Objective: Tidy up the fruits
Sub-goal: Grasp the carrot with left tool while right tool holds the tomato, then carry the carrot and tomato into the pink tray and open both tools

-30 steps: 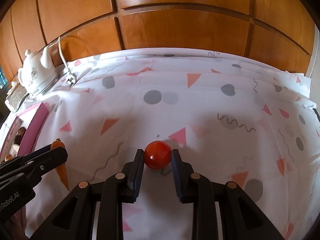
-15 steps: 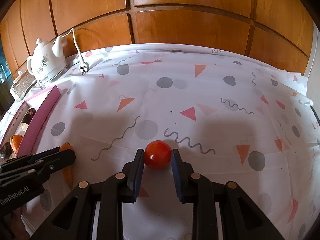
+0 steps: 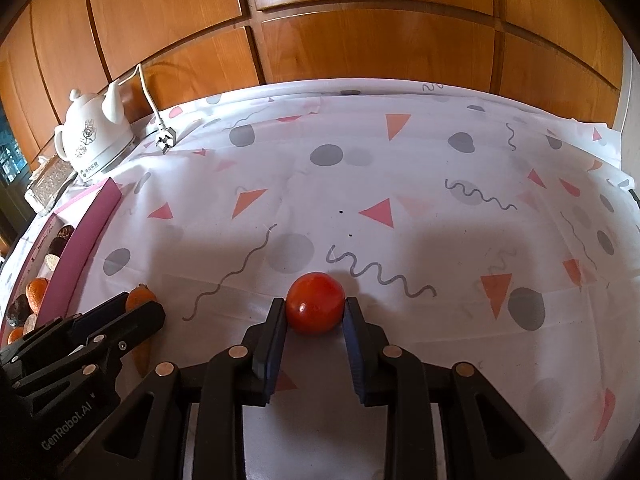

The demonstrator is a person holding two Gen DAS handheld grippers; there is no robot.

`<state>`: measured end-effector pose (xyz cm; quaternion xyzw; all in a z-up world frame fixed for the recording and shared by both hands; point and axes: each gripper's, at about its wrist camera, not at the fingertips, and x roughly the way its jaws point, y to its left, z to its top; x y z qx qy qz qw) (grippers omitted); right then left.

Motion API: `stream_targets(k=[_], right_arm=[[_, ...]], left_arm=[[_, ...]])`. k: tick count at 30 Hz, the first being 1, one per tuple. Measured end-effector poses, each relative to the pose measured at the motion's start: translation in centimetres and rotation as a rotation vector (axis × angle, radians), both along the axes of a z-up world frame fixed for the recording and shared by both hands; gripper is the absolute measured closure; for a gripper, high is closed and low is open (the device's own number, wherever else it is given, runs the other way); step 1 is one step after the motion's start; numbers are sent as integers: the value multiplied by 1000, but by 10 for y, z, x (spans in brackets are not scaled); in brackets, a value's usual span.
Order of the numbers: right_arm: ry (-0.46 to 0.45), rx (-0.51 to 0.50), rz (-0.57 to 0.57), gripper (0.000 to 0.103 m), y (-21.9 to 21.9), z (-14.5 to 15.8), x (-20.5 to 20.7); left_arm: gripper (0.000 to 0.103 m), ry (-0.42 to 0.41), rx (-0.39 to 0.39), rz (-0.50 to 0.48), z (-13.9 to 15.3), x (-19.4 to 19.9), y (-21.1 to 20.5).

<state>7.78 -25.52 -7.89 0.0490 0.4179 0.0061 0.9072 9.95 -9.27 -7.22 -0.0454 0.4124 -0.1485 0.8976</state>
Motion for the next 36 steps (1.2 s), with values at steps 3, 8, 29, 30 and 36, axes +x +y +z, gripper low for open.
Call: stream_targets(k=[3, 8, 29, 30, 36], right_arm=[[0, -2, 0, 74, 0, 0, 0], [-2, -2, 0, 74, 1, 0, 0], [-6, -3, -1, 74, 0, -1, -1], [-6, -3, -1, 74, 0, -1, -1], [-6, -3, -2, 74, 0, 0, -1]], left_arm=[[71, -3, -2, -2, -1, -1, 0], [71, -6, -13, -3, -1, -1, 1], [73, -24, 17, -8, -1, -3, -3], [73, -24, 17, -8, -1, -3, -3], [78, -26, 23, -13, 1, -5, -3]])
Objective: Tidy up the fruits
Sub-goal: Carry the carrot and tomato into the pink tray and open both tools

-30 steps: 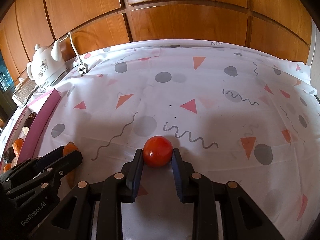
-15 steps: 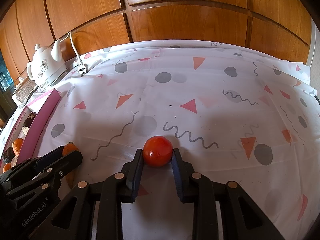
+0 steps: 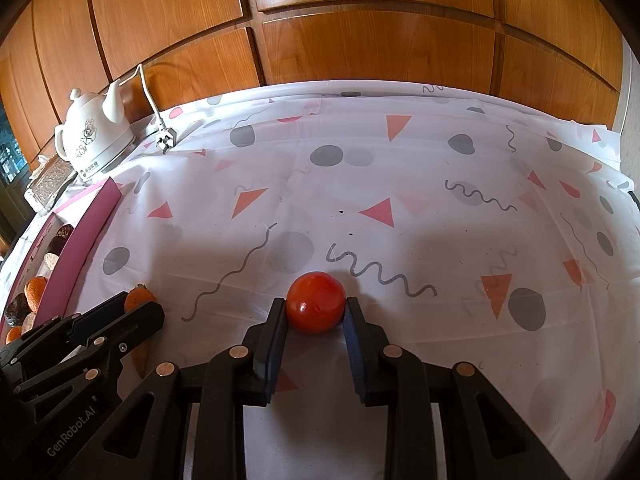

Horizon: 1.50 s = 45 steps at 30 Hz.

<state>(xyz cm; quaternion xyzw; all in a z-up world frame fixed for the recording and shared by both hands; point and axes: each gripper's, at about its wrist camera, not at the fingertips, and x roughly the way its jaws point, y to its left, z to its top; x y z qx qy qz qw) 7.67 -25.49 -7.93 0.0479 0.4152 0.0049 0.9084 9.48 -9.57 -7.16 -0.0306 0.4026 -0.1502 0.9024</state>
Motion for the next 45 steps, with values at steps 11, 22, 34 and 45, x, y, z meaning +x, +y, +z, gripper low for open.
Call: stream_targets(k=[11, 22, 34, 45], right_arm=[[2, 26, 38, 76, 20, 17, 3], [-45, 102, 347, 76, 130, 65, 18], [31, 154, 511, 74, 220, 68, 32], [31, 164, 511, 66, 223, 68, 21]], left_arm=[[79, -29, -15, 30, 43, -18, 31], [79, -91, 18, 321, 73, -34, 142], [78, -82, 10, 461, 61, -59, 196], [53, -107, 6, 489, 68, -72, 200]])
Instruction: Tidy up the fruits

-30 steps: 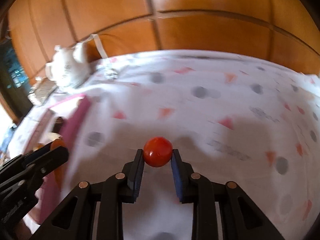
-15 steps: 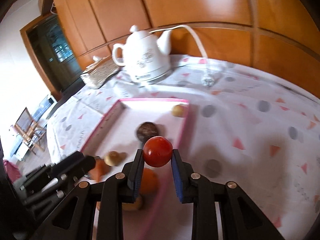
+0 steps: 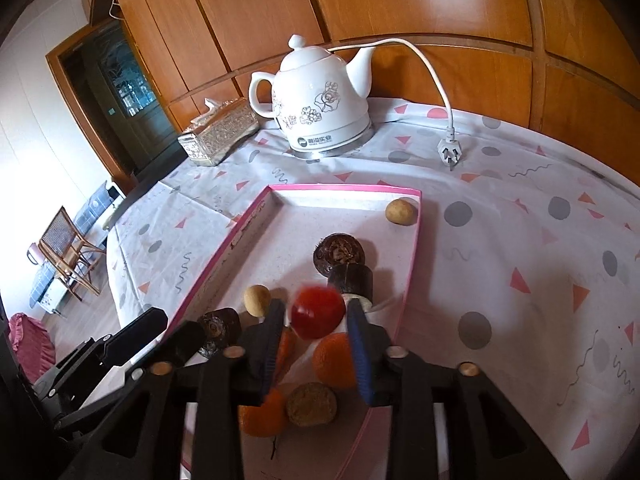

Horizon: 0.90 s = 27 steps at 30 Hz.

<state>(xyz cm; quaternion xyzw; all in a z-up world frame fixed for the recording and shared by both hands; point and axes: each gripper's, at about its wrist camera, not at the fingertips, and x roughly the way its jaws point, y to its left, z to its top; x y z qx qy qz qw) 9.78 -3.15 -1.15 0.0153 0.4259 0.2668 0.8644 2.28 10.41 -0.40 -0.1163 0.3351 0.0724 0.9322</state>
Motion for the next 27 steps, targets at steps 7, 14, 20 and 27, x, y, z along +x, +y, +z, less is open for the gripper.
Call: stream_targets(k=[7, 14, 20, 27], right_arm=[[-7, 20, -5, 66, -2, 5, -4], [-61, 2, -81, 66, -22, 8, -26], [-100, -44, -160, 66, -41, 4, -49], [-154, -99, -206, 66, -51, 3, -72]], left_arm=[[41, -25, 12, 12, 10, -10, 2], [25, -45, 37, 18, 18, -18, -3], [16, -51, 52, 11, 21, -23, -13], [2, -52, 62, 10, 21, -30, -23]])
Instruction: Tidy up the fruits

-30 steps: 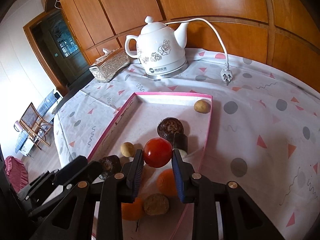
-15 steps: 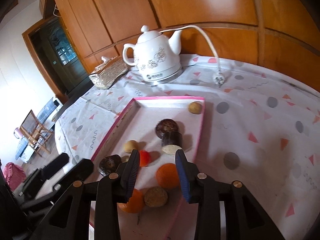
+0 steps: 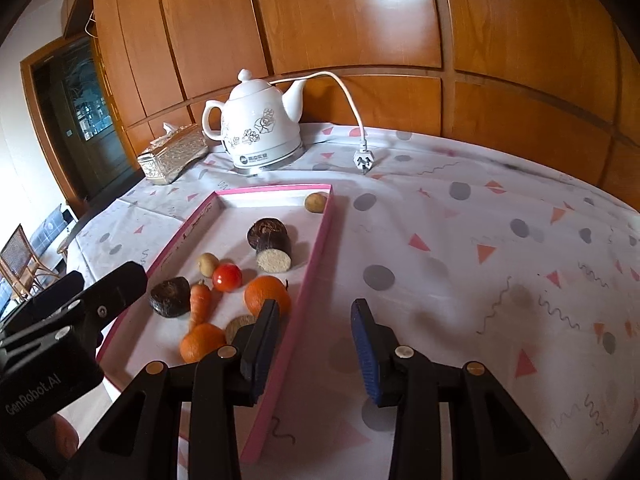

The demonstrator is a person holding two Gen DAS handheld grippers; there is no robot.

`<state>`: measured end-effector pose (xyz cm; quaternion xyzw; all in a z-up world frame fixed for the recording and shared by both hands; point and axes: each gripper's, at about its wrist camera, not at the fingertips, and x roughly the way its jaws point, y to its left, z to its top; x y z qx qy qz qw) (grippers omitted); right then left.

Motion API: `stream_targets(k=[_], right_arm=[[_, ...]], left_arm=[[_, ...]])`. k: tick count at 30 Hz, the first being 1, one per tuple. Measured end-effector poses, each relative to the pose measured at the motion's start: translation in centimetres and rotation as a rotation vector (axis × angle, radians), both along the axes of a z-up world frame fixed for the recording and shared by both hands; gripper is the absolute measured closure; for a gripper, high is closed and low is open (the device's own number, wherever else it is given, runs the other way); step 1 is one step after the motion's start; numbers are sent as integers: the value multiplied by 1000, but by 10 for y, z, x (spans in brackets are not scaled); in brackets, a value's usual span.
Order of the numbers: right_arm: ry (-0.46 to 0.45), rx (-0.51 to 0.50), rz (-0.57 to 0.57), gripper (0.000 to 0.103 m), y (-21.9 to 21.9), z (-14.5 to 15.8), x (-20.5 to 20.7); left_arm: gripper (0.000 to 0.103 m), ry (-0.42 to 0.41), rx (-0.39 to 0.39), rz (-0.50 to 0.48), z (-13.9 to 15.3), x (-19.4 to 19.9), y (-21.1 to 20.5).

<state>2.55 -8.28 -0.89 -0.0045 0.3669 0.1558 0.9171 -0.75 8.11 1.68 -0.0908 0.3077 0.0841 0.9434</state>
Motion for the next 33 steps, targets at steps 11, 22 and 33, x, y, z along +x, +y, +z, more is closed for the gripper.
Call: stream_targets(k=[11, 22, 33], right_arm=[[-19, -21, 15, 66, 2, 1, -13], [-19, -31, 22, 65, 5, 1, -15], [-20, -33, 25, 65, 4, -1, -16]], left_arm=[[0, -17, 5, -17, 5, -8, -9], [0, -7, 20, 14, 5, -10, -9], [0, -16, 10, 6, 5, -10, -7]])
